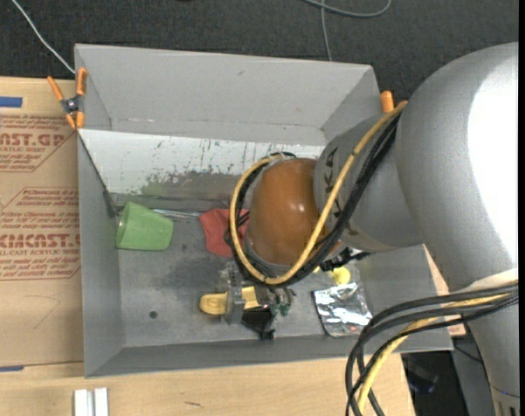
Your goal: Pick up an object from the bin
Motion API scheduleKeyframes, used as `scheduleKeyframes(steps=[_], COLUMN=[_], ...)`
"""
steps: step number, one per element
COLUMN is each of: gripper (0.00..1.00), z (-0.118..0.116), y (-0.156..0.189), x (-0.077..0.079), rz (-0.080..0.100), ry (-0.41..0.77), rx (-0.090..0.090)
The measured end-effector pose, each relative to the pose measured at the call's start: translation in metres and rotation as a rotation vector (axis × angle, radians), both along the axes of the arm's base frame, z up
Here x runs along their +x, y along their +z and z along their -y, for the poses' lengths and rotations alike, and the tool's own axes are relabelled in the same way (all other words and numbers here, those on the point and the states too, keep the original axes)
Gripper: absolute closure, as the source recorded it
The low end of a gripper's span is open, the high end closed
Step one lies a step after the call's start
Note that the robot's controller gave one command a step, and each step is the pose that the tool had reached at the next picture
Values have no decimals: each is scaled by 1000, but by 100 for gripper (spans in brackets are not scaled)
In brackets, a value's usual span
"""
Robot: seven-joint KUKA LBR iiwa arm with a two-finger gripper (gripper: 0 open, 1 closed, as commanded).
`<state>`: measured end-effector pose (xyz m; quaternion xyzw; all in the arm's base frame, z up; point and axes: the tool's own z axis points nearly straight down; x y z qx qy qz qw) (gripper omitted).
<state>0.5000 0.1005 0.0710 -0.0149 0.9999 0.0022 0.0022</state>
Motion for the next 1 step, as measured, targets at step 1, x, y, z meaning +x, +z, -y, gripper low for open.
scheduleKeyframes(steps=[1], gripper=[100], z=[0], y=[81], x=[0], rz=[-7], ry=[9], rx=[-2])
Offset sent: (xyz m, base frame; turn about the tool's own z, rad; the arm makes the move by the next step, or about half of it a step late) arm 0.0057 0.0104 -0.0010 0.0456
